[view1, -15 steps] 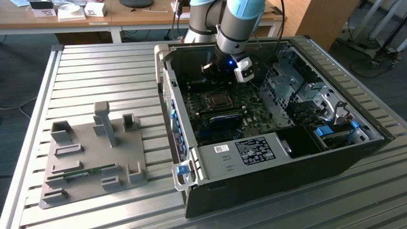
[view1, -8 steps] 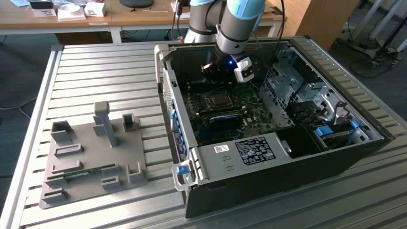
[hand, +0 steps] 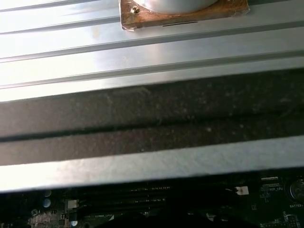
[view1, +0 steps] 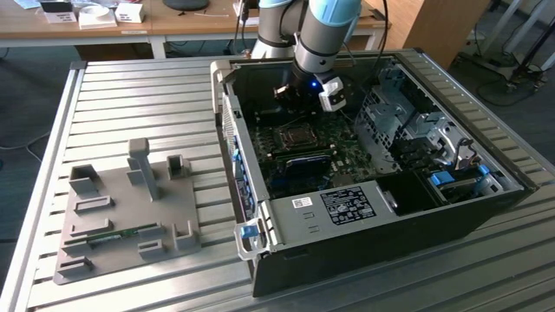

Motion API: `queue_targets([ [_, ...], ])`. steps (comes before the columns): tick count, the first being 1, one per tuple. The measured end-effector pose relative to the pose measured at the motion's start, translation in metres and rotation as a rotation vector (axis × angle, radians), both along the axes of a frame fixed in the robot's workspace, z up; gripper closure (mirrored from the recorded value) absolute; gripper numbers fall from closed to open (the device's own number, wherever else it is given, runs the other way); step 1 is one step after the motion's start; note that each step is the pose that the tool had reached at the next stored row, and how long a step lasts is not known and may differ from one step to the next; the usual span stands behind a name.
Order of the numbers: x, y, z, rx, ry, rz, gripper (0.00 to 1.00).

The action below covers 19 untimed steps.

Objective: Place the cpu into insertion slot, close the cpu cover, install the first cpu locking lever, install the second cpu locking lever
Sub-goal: 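Install the first cpu locking lever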

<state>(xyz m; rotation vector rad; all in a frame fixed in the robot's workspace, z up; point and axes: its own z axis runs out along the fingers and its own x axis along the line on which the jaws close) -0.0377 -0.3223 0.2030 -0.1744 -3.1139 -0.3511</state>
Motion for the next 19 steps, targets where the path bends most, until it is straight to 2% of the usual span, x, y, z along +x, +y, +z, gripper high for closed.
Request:
queue_targets([
  [4, -0.0004, 0.0011, 0.0006, 0.0035, -0.0002, 0.0, 0.89],
  [19, -0.0005, 0.0013, 0.0064, 0.004, 0.0001, 0.0, 0.89],
])
